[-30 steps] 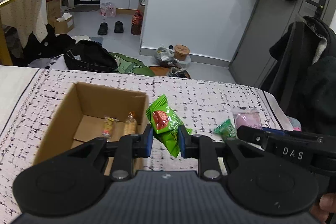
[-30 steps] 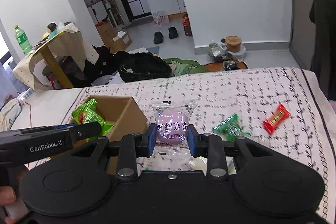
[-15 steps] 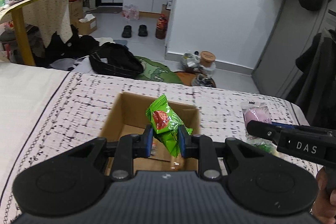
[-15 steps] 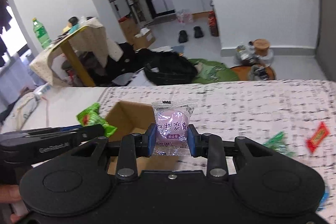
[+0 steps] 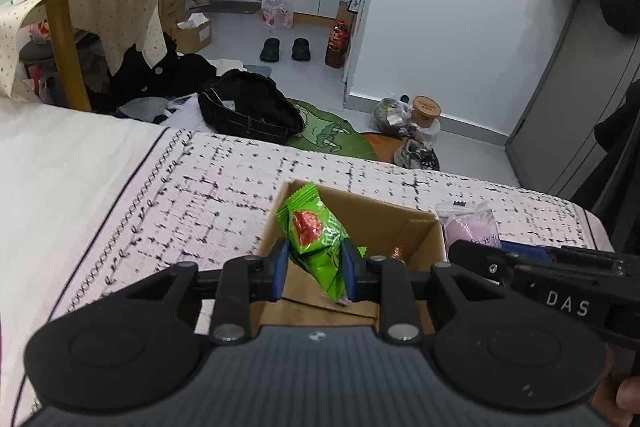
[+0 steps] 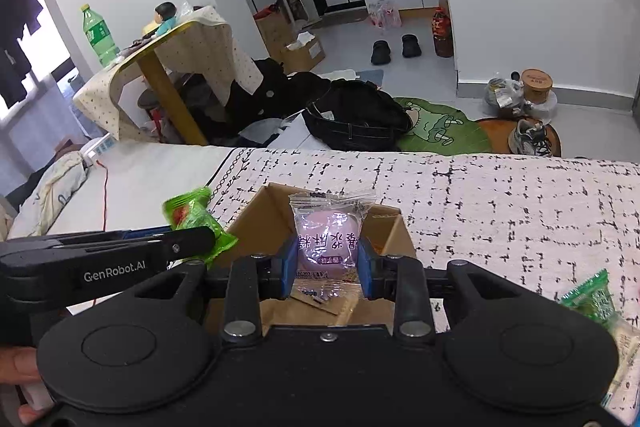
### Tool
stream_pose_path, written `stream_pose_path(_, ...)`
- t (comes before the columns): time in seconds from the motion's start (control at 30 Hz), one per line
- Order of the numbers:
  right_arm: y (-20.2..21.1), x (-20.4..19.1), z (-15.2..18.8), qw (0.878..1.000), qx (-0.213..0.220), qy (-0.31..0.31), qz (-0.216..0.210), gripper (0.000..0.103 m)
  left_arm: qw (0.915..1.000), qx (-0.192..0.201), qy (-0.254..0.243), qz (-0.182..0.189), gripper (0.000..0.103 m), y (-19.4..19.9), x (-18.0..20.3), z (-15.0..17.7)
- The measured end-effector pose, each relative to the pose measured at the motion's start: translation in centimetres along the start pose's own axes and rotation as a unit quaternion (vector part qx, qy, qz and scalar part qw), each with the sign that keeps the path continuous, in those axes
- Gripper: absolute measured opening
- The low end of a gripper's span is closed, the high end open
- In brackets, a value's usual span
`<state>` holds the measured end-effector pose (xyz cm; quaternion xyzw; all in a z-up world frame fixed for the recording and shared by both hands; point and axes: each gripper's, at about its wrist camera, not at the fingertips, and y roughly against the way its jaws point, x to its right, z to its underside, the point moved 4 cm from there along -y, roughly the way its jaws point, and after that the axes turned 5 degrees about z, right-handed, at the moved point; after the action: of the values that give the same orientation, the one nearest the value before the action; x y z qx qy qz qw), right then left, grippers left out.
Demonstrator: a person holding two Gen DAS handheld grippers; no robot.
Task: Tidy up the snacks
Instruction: 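Carry the pink bun and green packet over the box and release both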
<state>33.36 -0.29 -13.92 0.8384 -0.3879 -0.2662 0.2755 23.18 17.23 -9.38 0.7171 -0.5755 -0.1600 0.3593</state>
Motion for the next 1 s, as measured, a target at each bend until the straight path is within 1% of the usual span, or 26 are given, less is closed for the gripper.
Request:
stream_pose_path(0.07,-0.1,-0.4,0.0,1.000,0.000,0.004,-0.003,0.030,1.0000,0.000,-0.002,0.004,0.026,0.0,-0.2,-0.2)
stream_pose_path(0.17,-0.5,-0.7,-0.2,1.000,-0.002,0.002,-0.007,0.030,1.0000,0.004,-0.006,-0.002,0.026,0.2,-0.5,-0.4)
stream_pose_path(0.3,-1.3,-0.9,-0.4,1.000,-0.002,0.004,-0.002,0.031,0.9998,0.001,0.013,-0.013,0.027,0.3,-1.2,-0.3)
stream_pose_path(0.33,-1.4,-0.9,-0.5,1.000,0.000,0.005,-0.007,0.031,0.9998,0.001,0.016,-0.015,0.027,0.3,-1.3,-0.3)
stream_pose_path(0.4,-1.3,-1.1,-0.7,1.000,0.011,0.016,-0.020,0.036,0.9996,0.002,0.020,-0.021,0.029,0.6,-1.6,-0.1)
stream_pose_path(0.43,-1.1,-1.1,-0.8,0.999,0.020,0.019,-0.021,0.041,0.9995,0.001,0.022,-0.024,0.030,0.7,-1.6,0.1)
stream_pose_path(0.47,-0.7,-1.1,-1.0,0.999,0.026,0.018,-0.023,0.056,0.9993,0.000,0.024,-0.027,0.031,0.8,-1.7,0.1)
stream_pose_path(0.5,-0.3,-0.9,-1.0,0.999,0.034,0.016,-0.027,0.069,0.9992,0.000,0.027,-0.029,0.032,0.8,-1.8,0.2)
stream_pose_path(0.57,0.9,-0.3,-1.1,0.998,0.051,0.013,-0.028,0.076,0.9990,-0.002,0.030,-0.032,0.036,1.0,-1.7,0.3)
stream_pose_path(0.63,1.7,0.4,-1.0,0.998,0.052,0.010,-0.019,0.077,0.9990,-0.002,0.031,-0.033,0.045,1.4,-1.4,0.3)
stream_pose_path(0.7,2.3,1.2,-0.7,0.999,0.048,0.001,-0.009,0.081,0.9992,0.006,0.028,-0.028,0.051,1.7,-0.9,0.3)
stream_pose_path(0.73,2.6,1.6,-0.6,0.999,0.047,-0.003,-0.006,0.081,0.9993,0.009,0.027,-0.025,0.054,1.8,-0.6,0.4)
stream_pose_path(0.9,4.6,3.3,0.2,0.999,0.043,-0.001,0.023,0.081,0.9994,0.020,0.027,-0.006,0.064,2.4,1.1,0.5)
stream_pose_path(1.0,5.9,4.0,0.6,0.998,0.051,-0.008,0.029,0.082,0.9994,0.019,0.029,0.004,0.065,2.6,2.0,0.8)
